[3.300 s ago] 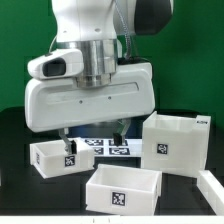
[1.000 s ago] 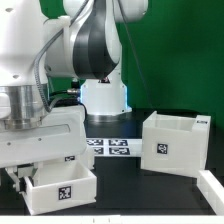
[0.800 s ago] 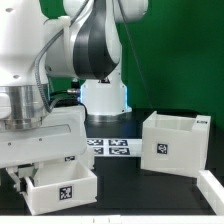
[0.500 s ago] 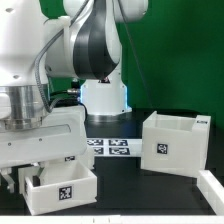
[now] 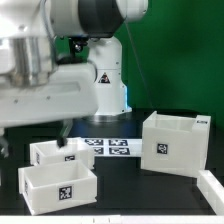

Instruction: Assemble drawer

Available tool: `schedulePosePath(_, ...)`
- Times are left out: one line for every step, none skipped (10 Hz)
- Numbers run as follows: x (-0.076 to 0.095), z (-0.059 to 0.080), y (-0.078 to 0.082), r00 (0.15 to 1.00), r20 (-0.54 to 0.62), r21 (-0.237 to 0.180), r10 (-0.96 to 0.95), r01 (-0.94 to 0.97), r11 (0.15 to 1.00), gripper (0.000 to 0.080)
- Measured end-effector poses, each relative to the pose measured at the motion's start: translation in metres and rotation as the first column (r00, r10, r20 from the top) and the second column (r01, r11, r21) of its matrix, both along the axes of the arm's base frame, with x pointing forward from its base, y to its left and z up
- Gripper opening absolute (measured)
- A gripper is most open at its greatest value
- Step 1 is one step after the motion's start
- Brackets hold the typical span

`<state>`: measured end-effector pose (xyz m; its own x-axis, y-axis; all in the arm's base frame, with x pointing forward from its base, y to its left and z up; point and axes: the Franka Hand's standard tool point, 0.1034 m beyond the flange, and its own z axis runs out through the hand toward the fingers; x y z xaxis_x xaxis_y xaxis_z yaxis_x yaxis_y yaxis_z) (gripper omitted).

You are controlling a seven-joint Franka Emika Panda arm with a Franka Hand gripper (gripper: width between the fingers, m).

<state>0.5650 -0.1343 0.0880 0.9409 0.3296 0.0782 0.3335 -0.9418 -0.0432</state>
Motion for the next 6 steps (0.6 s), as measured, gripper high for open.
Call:
schedulePosePath(0.001,0.013,0.012,1.0,0.001,0.004,-0.03,0.03,1.0,0.0648)
schedulePosePath(0.009,0.027,0.024,0.998,0.011,0.007,-0.055,0.055,0.998,0.0648)
schedulePosePath(0.007,0.023,0.034,0.999,0.021,0.003,-0.033,0.033,0.999,0.0648)
schedulePosePath(0.004,0.019,0.031,0.999,0.012,0.003,-0.031,0.031,1.0,0.0649)
schedulePosePath(0.005,0.019,0.031,0.999,0.014,0.003,-0.032,0.032,0.999,0.0649)
schedulePosePath(0.005,0.019,0.032,0.999,0.013,0.003,-0.03,0.03,1.0,0.0649)
